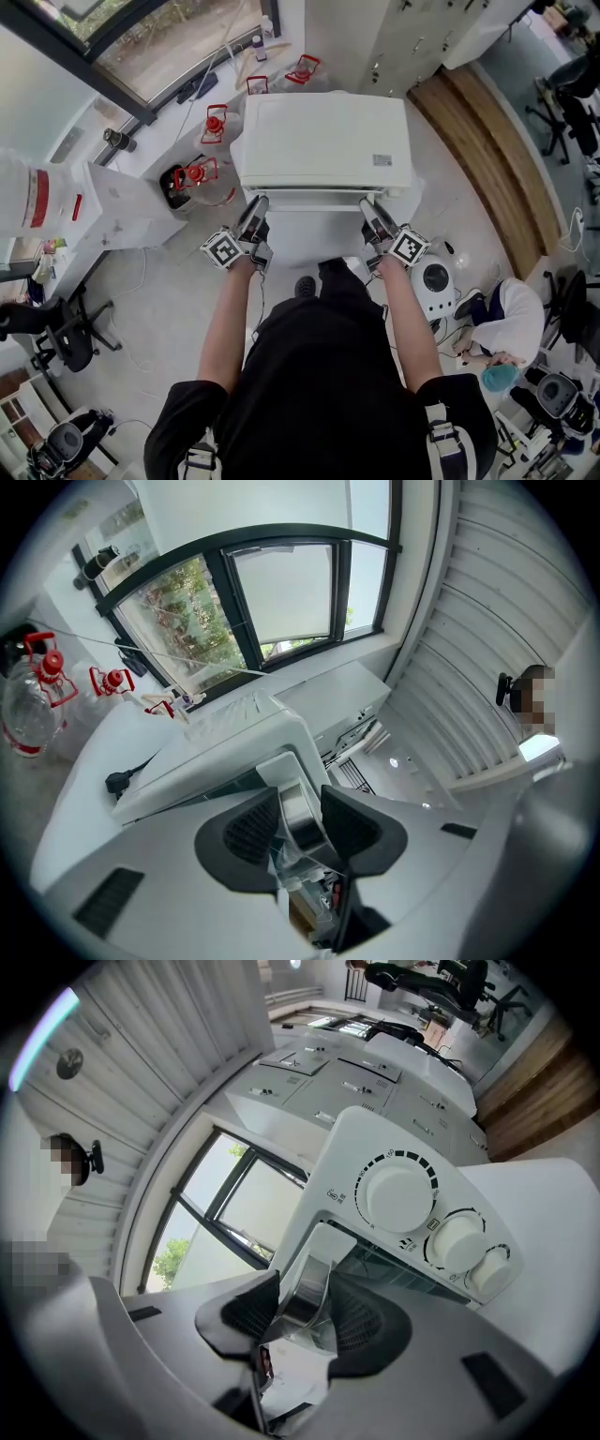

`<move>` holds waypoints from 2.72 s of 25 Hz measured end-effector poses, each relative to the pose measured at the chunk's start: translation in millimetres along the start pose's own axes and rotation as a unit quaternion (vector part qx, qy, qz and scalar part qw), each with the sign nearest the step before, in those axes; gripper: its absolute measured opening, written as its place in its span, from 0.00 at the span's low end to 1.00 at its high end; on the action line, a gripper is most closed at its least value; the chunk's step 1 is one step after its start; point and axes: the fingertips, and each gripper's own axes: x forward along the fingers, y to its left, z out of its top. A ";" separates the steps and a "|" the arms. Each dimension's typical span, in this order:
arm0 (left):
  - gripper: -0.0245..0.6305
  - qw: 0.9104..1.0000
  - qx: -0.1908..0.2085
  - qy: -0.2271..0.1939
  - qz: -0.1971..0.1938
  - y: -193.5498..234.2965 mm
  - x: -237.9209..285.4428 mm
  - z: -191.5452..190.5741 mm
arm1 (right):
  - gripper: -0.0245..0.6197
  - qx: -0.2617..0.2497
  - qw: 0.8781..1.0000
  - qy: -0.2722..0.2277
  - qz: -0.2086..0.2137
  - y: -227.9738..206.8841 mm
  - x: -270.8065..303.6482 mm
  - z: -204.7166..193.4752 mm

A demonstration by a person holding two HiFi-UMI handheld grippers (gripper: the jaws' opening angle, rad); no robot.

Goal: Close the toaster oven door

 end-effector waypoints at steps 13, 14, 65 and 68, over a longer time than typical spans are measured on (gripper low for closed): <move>0.29 1.000 -0.013 -0.008 0.021 3.7 10.2 6.1 | 0.32 0.007 1.000 -0.003 -0.013 -9.4 4.7 10.9; 0.29 1.000 -0.010 -0.008 0.015 2.1 10.8 6.3 | 0.32 0.006 1.000 -0.002 -0.017 -9.7 4.4 10.8; 0.09 0.970 0.103 0.218 0.000 -54.3 -129.1 -164.1 | 0.06 -0.124 0.983 0.051 -0.126 28.3 -173.2 -113.8; 0.09 0.955 0.125 0.267 -0.018 -68.5 -127.5 -200.0 | 0.06 -0.116 0.981 0.014 -0.153 20.8 -216.1 -101.4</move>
